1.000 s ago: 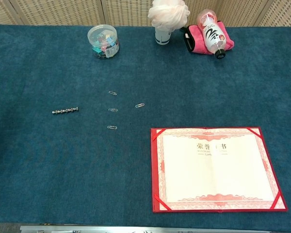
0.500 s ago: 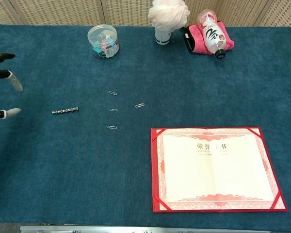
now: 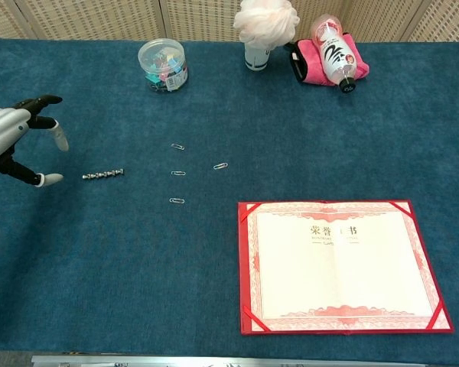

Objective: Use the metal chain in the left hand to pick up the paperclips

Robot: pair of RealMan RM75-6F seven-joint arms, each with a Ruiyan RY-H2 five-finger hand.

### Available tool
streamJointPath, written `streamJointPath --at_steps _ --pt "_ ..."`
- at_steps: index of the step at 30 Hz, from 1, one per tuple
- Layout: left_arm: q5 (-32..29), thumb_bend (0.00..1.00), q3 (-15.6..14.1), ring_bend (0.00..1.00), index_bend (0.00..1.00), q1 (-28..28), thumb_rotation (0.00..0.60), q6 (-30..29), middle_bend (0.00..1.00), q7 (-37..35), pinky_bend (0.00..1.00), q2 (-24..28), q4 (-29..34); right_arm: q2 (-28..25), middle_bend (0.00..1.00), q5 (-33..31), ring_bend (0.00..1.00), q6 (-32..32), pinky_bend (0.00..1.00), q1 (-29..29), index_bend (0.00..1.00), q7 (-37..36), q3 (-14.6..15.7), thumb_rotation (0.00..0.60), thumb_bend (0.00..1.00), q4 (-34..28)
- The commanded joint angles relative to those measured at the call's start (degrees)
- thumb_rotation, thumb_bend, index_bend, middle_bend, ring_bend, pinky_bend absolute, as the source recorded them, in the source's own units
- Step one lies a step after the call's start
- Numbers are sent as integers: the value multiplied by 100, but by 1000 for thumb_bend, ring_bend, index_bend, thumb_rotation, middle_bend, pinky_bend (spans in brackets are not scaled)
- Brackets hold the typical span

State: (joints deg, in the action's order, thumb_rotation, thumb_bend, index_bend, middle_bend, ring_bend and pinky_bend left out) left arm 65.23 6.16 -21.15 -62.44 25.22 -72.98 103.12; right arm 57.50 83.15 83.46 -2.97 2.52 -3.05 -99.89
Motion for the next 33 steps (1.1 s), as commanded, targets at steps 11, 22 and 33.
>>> streamJointPath --at_steps 11,22,33 --pt "-786 180 40 0 417 -396 600 159 1 444 144 -395 -348 -48 48 4 0 68 250 36 25 -86 -27 600 0 1" --pt "-1303 179 -18 0 458 -724 600 319 1 730 144 -664 -587 -81 48 40 0 125 250 68 28 -125 -33 600 0 -22" --pt "-1636 180 -48 0 462 -954 600 358 1 809 144 -909 -905 -102 48 28 0 118 250 76 29 -149 -42 600 0 -33"
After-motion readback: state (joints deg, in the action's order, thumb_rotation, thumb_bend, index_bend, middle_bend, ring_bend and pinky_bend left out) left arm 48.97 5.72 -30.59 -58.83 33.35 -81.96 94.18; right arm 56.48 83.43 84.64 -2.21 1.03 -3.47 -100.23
